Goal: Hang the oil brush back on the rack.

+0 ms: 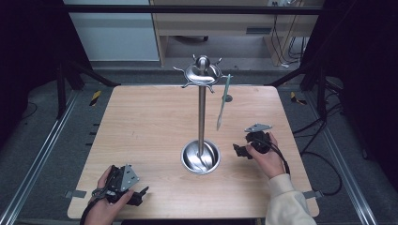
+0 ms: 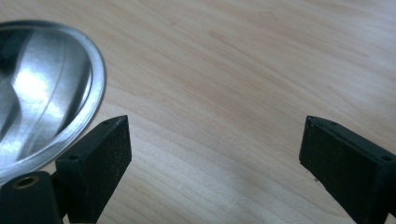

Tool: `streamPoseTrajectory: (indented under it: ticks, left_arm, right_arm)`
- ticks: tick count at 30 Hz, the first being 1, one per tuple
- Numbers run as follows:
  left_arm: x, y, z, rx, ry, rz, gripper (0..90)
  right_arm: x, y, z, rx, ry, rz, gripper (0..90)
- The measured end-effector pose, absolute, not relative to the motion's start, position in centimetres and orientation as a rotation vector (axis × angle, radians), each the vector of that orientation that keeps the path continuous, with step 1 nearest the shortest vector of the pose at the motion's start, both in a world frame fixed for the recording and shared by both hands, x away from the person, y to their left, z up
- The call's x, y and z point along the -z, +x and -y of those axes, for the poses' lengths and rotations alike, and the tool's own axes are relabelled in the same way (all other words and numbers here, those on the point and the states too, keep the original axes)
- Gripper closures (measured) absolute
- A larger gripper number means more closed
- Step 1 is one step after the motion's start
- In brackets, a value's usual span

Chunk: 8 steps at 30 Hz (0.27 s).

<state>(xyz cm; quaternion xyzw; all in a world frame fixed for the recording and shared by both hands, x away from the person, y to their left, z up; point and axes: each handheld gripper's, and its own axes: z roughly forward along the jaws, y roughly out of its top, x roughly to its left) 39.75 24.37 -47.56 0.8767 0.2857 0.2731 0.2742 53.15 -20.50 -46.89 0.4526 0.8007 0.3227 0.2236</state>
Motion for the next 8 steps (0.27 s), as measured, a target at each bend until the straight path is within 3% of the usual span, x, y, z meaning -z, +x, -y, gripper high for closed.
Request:
streamPoseTrajectory:
  ticks: [8]
  left_arm:
    - [47.61,39.78,-24.38,-0.734,2.361,-0.768,3.7]
  right_arm:
    - [47.69,53.21,20.04,-0.871,1.236,-2.259,9.8]
